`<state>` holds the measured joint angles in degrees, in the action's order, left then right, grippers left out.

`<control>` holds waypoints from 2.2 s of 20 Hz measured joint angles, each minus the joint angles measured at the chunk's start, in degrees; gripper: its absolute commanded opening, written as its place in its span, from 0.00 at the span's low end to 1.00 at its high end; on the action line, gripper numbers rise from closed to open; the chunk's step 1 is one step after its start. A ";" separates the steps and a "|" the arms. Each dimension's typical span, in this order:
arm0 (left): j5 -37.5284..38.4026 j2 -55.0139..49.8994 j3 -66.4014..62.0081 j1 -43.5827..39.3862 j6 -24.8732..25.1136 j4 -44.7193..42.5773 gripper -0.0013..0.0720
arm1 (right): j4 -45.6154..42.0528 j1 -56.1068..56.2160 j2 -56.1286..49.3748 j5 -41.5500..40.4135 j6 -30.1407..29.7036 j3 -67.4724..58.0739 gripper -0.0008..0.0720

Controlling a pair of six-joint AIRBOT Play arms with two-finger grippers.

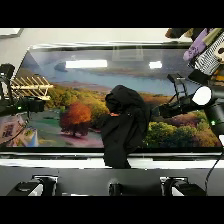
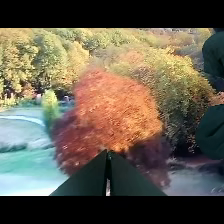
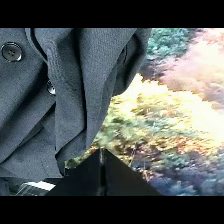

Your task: Fold the clothes and pants, and hang the long-sleeved shirts on hangers.

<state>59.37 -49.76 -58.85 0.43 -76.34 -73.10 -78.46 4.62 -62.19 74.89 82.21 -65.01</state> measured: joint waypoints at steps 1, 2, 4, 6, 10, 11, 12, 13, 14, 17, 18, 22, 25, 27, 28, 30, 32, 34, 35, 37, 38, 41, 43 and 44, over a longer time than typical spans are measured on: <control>-0.02 0.00 0.00 0.02 0.00 0.00 0.05 | 0.00 0.00 0.00 0.00 0.02 0.00 0.06; 0.00 0.00 0.00 0.02 0.00 0.00 0.05 | 0.00 0.00 0.00 0.00 0.04 0.00 0.06; 0.00 0.00 0.00 0.02 0.00 0.00 0.05 | -0.02 0.00 0.00 0.00 0.15 0.00 0.06; 0.00 0.00 0.00 0.02 0.00 0.00 0.05 | -0.02 0.00 0.00 0.00 0.15 0.00 0.06; -0.63 -0.02 0.00 0.02 -0.15 0.00 0.11 | 0.00 0.00 0.00 0.00 0.13 0.00 0.06; -1.36 -0.13 0.00 0.00 -0.20 0.00 0.53 | 0.00 0.00 0.00 0.00 0.13 0.00 0.06; -2.08 -0.42 0.00 0.00 -1.11 0.00 1.00 | -0.02 0.00 0.00 0.00 0.13 0.00 0.06; -2.86 -1.03 0.07 0.02 -3.10 0.02 1.00 | 0.00 0.00 0.00 0.00 0.11 0.00 0.06; -3.37 -2.05 0.17 0.02 -5.38 0.04 1.00 | -0.02 0.00 0.00 0.00 0.11 0.00 0.06; -3.82 -8.92 1.11 0.00 -8.31 4.00 0.99 | -0.02 0.00 0.00 0.00 -0.04 0.00 0.06; -3.74 -12.09 1.36 -0.15 -7.43 7.50 0.99 | -0.02 0.00 0.00 0.00 -0.04 0.00 0.06; -4.39 -26.18 1.66 -3.45 2.14 26.40 0.99 | 0.00 0.00 0.00 -0.02 -0.04 0.00 0.06; -5.68 -34.71 1.70 -7.85 6.64 36.00 0.99 | 0.00 0.00 0.00 -0.02 -0.02 0.00 0.06; -6.56 -38.71 1.70 -10.91 8.07 39.87 1.00 | 0.00 0.00 0.00 0.22 0.00 0.00 0.06; -6.64 -40.28 1.70 -12.46 8.48 41.40 1.00 | 0.02 0.00 0.00 0.46 0.02 0.00 0.06; -7.13 -42.47 1.70 -15.15 9.16 43.78 0.99 | 0.02 0.00 0.00 1.27 0.17 0.00 0.21; -8.22 -43.85 1.70 -17.31 9.44 45.57 0.84 | 0.02 0.00 0.00 2.89 0.15 0.00 0.28; -9.07 -45.03 1.70 -19.04 9.55 46.31 0.05 | 0.02 0.00 0.00 4.76 0.63 0.02 0.50; -9.22 -45.42 1.75 -19.50 9.49 46.25 0.05 | 0.00 0.00 0.00 5.86 1.14 0.00 0.76; -9.35 -45.59 1.31 -19.80 8.41 47.06 0.05 | -0.33 -0.04 0.00 8.46 1.92 0.02 0.84; -8.92 -45.57 1.07 -19.78 8.15 47.01 0.05 | -0.74 -0.07 0.07 9.33 1.95 0.20 0.84; -8.41 -45.18 0.17 -19.26 7.10 47.25 0.05 | 1.33 -0.11 0.70 8.09 3.15 4.83 0.94; -8.24 -45.00 -0.28 -18.95 6.86 47.36 0.05 | 7.91 -0.11 0.92 2.93 4.09 11.69 0.94; -8.09 -44.94 -0.46 -18.88 6.67 47.34 0.05 | 11.67 -0.11 0.98 -0.31 4.33 15.45 0.94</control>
<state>51.29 -94.70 -59.31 -18.46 -69.67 -25.76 -66.78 4.51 -61.21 74.59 86.54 -49.56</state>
